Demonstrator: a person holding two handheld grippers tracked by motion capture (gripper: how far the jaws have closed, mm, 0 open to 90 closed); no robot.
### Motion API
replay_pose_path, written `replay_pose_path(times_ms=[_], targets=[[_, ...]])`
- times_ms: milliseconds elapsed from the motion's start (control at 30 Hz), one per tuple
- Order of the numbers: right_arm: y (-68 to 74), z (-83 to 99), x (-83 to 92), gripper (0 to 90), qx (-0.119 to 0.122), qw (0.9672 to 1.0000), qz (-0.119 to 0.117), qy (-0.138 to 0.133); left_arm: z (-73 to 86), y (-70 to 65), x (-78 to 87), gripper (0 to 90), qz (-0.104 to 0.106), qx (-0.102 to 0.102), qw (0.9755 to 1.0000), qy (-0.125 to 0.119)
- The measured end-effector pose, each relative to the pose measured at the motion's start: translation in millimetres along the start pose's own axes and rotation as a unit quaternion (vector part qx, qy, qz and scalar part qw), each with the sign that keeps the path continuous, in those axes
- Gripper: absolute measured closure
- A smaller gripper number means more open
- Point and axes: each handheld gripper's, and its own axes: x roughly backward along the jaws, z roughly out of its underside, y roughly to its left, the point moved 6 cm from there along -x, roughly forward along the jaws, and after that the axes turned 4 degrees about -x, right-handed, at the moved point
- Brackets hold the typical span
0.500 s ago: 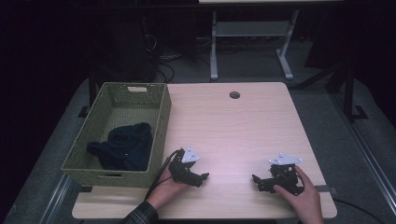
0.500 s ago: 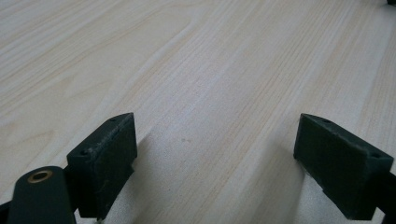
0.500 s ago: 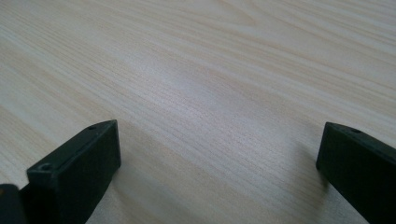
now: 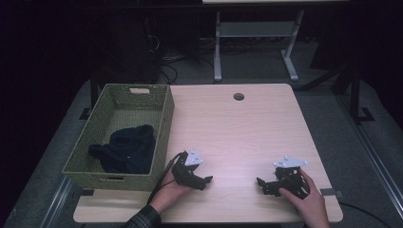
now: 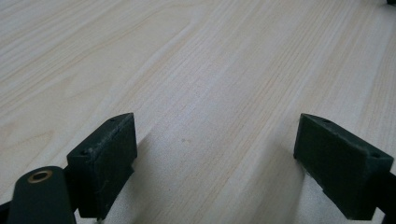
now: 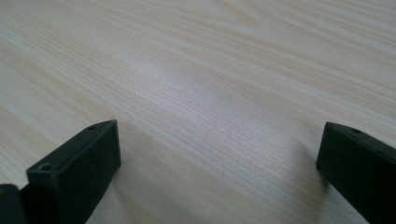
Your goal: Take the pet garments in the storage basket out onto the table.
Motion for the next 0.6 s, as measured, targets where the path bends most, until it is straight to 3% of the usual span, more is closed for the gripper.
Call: replay_pose_path(times_ms=[600], targets=[[-0.1,-0.3,-0.4,0.0,0.000,1.0000,0.000,0.000,-4.6,3.2,0.9,13.6,0.001,0.016,0.9996,0.022]])
